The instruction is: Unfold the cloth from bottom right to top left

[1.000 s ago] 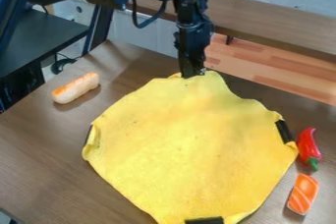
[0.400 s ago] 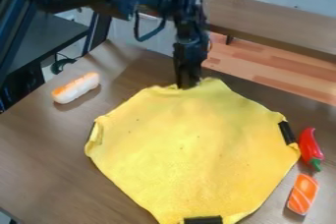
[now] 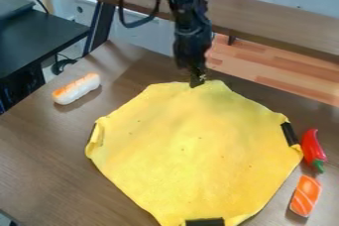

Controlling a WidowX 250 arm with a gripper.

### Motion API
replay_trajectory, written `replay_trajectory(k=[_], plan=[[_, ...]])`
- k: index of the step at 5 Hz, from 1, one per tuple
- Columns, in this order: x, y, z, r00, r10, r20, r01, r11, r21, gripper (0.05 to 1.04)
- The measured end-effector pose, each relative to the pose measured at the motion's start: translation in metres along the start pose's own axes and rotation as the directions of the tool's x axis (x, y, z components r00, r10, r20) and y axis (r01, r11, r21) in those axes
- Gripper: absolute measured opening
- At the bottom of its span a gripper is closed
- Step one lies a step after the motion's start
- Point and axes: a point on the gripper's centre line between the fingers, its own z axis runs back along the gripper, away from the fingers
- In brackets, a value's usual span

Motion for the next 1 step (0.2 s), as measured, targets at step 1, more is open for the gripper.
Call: replay_trajectory(k=[1], plan=[[-0.0007, -0.0128, 0.033, 0.996, -0.015, 0.093, 0.014, 1.0, 0.013, 1.001]])
